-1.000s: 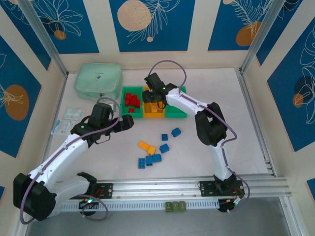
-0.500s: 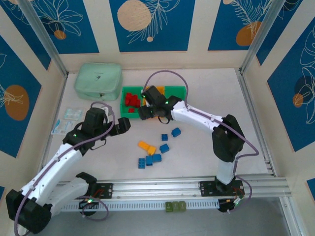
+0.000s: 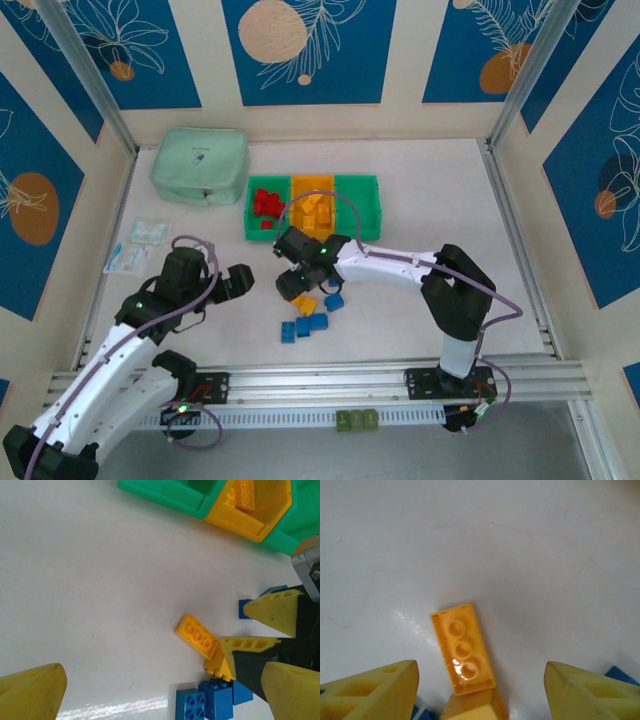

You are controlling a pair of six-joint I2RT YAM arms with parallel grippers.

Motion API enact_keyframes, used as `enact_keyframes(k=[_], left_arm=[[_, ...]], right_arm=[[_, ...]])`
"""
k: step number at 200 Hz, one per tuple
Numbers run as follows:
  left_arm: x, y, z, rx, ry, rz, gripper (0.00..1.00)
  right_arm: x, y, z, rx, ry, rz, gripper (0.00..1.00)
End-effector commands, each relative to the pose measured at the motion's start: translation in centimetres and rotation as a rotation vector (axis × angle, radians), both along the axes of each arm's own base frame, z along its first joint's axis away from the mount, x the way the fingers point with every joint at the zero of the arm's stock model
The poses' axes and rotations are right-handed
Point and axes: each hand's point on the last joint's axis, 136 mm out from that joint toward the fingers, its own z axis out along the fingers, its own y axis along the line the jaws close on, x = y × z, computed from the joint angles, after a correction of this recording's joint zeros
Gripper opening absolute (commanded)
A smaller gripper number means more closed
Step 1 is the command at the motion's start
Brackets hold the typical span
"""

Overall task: Sort the legos into containers by color
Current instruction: Pick up the lego from the bottom-center of the table.

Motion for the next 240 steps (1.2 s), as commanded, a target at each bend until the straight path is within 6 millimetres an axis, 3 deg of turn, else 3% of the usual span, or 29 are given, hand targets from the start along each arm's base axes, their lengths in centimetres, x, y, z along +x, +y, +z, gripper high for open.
enact_keyframes(k=[1,72,144,187,240], left_arm=[[-0.9,1.2,-1.5,0.006,0.049,0.065,0.99],[-1.3,1.4,-2.3,-0.016,0.062,0.094,0.99],[-0.6,1.1,-1.9,-0.023,0.045,0.098,0.99],[0.0,0.6,-1.4,-0.028,0.049,0.088,0.99],[1.2,-0.1,-0.1,-0.043,0.011,0.064,0.99]], right_arm=[[-1.5,0.7,-1.4,-0.035,0.019,0.056,0.68],[-0.5,1.4,-4.3,-0.127,0.009,0.086,0.67],[0.5,0.9,-5.6,-0.142,0.032,0.044,0.5],[1.0,1.2,-4.7,-0.088,0.047,0.026,0.4],[3.4,0.9,0.0,-0.013,-0.032,-0.019,0.36]])
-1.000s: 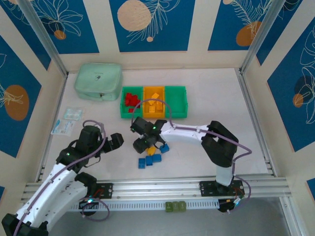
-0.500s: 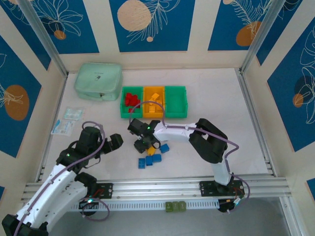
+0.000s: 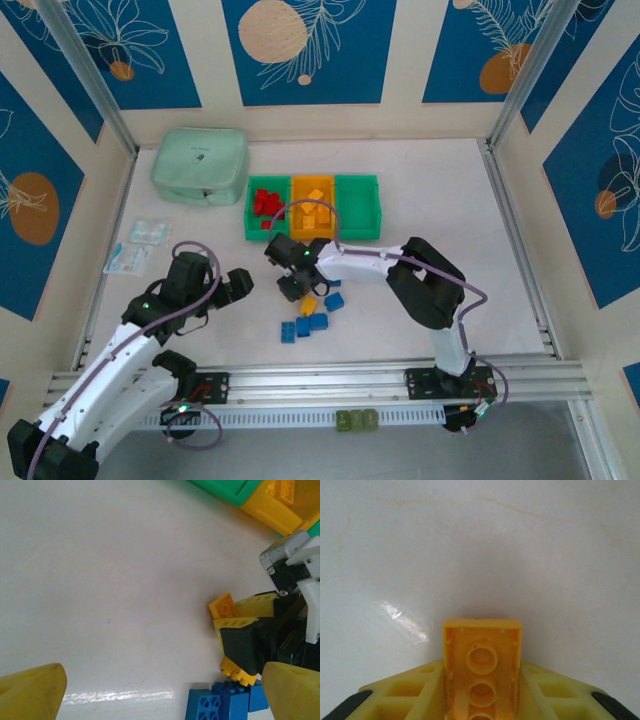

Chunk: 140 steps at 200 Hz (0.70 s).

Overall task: Sort the legos into containers by color
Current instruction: Pick up the lego from the bottom-center of the table, then place the lego in the container.

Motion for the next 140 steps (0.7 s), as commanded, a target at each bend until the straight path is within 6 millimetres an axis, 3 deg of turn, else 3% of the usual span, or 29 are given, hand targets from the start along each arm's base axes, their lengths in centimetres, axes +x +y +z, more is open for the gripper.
enact_keyframes(k=[1,32,66,111,140], left_arm=[[1.3,-0.6,2.4,-0.031,-0.068,-0.007,0.99],[2.4,-1.1,3.3,-0.016,-0.083,-0.035,0.99],[3.9,-1.9,4.6,-0.008,-0.112,-0.063,0.99],[6.4,-3.4,6.5,-0.038,-0.166,-0.078,0.99],[7.3,-4.1,7.0,-0.047,-0.172,-0.093,0.99]], right_arm=[[1.8,0.7,4.9,0.097,-0.061,-0.028,0.36],[5.6,-0.4,8.1,0.137,-0.155,-0.106,0.36],[11.1,-2.2,10.6,0.173,-0.225,-0.224,0.36],[18.5,-3.4,11.4,0.153,-0.33,-0.292,0.39],[22.0,-3.6,11.2,0.137,-0.371,-0.321,0.44]])
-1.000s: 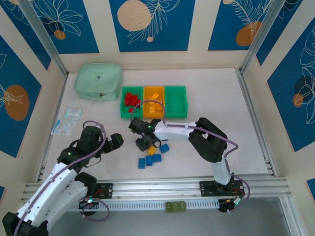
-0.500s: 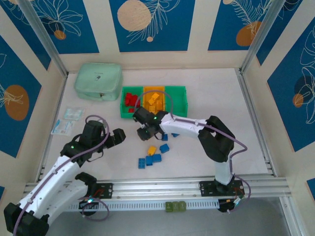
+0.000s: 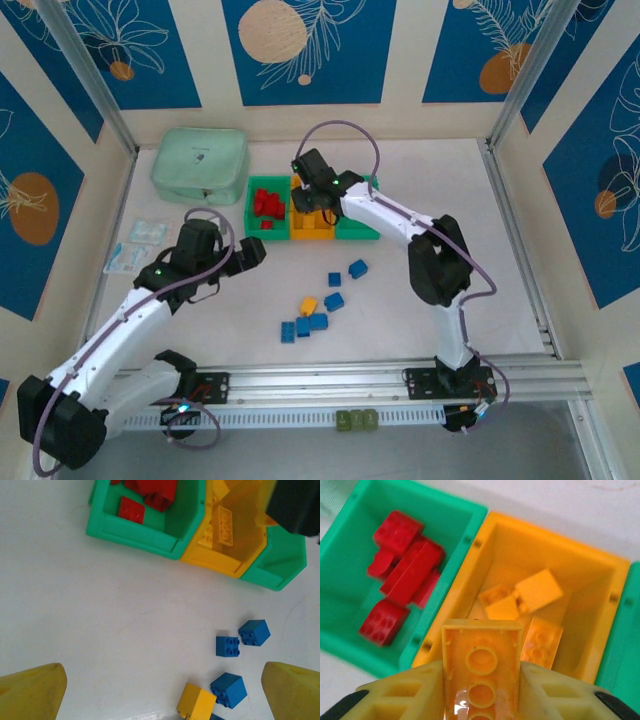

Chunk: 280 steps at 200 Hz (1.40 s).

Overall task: Sort the legos into containers by color
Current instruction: Place the lego in the container, then pick up the lego from the bottom-center of the table.

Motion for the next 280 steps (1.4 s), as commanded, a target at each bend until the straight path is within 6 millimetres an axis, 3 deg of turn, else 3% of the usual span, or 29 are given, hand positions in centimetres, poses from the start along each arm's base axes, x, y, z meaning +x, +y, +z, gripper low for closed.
enact_keyframes(k=[1,27,53,84,123,144,188,232,280], left_arm=[[1.3,-0.9,2.2,-0.029,-0.066,-0.034,0.99],[1.6,-1.1,2.4,-0.029,-0.069,-0.041,0.99],[1.6,-1.0,2.8,-0.03,-0.077,-0.041,0.99],[1.2,-0.9,3.1,-0.033,-0.088,-0.042,0.99],[0.0,-0.5,2.8,-0.041,-0.081,-0.047,0.99],[-0.9,0.0,1.9,-0.027,-0.066,-0.045,0.99],[-2.8,0.8,-0.3,-0.018,-0.008,-0.041,0.99],[-4.2,1.6,-2.3,-0.009,0.044,-0.015,0.99],[-4.9,2.1,-3.8,-0.022,0.067,0.022,0.99]], right_arm=[[2.1,-0.3,-0.4,-0.044,-0.027,-0.01,0.44],[3.1,-0.3,0.8,-0.032,-0.045,-0.014,0.51],[2.0,0.2,2.5,0.002,-0.057,0.012,0.52],[-1.3,0.8,3.5,0.02,-0.042,0.061,0.54],[-6.8,0.6,3.7,0.032,0.016,0.111,0.58],[-9.4,-0.8,2.9,0.013,0.075,0.054,0.6],[-14.7,-1.7,0.6,-0.001,0.186,-0.017,0.64],[-19.9,-1.6,-3.8,0.012,0.343,-0.074,0.7],[-22.5,-1.6,-7.1,-0.02,0.442,-0.137,0.7]])
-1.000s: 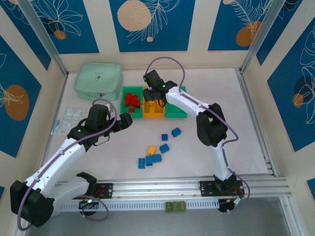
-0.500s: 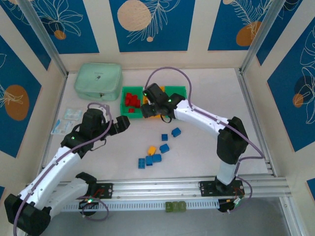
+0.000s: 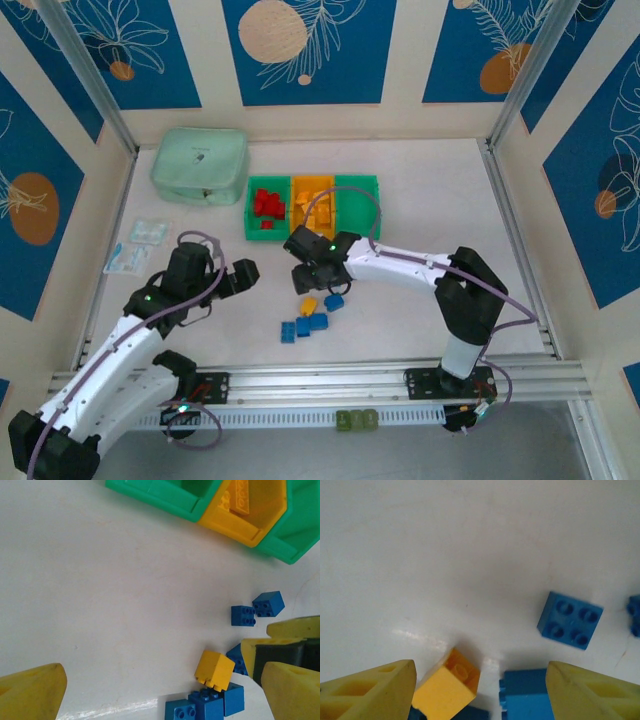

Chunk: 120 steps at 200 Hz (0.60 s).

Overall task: Sort the legos into containers by color
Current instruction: Pick up the lego from the bottom-center of the table.

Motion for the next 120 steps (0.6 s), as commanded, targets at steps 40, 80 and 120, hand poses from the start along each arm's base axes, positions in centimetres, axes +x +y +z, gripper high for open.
enact_keyframes(k=[40,80,120], left_arm=[[-0.7,0.7,-1.4,-0.004,0.045,0.041,0.99],[-0.8,1.0,-1.6,-0.001,0.042,0.057,0.99],[-0.9,1.2,-1.5,0.004,0.037,0.062,0.99]], right_arm=[[-2.8,0.3,-1.5,-0.013,0.09,-0.097,0.7],[-4.1,0.5,-3.2,-0.053,0.139,-0.108,0.7],[-4.6,1.4,-4.2,-0.047,0.159,-0.098,0.69]])
